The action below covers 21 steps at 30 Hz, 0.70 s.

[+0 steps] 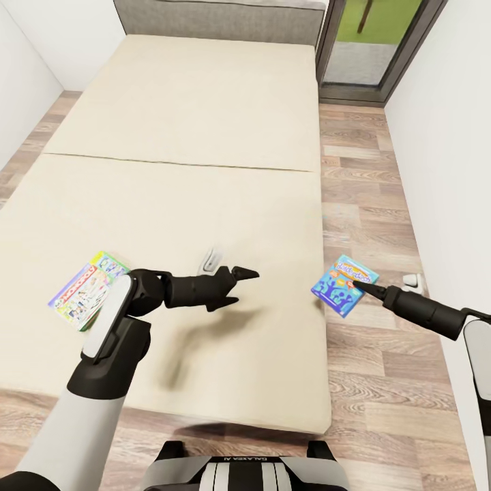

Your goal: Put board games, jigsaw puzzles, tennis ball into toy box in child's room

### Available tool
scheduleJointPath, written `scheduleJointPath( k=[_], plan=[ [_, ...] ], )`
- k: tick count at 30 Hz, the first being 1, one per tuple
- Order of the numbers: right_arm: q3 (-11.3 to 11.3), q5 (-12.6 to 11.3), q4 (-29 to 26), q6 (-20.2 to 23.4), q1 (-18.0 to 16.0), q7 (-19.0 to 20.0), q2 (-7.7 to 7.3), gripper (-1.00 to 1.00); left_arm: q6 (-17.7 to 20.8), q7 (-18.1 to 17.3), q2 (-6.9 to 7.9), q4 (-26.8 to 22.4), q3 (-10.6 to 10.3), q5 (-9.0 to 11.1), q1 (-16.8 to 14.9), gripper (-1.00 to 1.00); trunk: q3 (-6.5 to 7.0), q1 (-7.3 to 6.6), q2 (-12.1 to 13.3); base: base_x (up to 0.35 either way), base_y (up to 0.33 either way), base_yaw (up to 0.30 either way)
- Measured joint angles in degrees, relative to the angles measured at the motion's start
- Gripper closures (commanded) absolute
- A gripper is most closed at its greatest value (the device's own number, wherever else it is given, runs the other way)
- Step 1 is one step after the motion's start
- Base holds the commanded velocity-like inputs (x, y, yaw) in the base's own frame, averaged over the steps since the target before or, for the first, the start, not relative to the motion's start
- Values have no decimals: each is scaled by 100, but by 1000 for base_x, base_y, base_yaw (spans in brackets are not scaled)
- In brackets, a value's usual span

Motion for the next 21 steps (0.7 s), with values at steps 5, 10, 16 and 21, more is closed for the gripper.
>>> scheduleJointPath(
  k=[5,10,16,21],
  plan=[
    [16,-1,-8,1,7,3,9,100,1,-4,-14,-2,-16,6,60,-100,20,0,0,0,0,0],
    [23,-2,-20,1,11,5,8,100,-1,-3,-24,-1,-33,7,78,-100,54,0,0,0,0,0],
    [24,-4,-63,1,13,6,-7,100,-5,2,-30,-1,-44,9,93,-100,103,0,0,0,0,0],
    [23,-11,-78,1,14,6,-14,100,-10,5,-47,-1,-56,7,92,-100,182,-43,79,0,0,0]
  ],
)
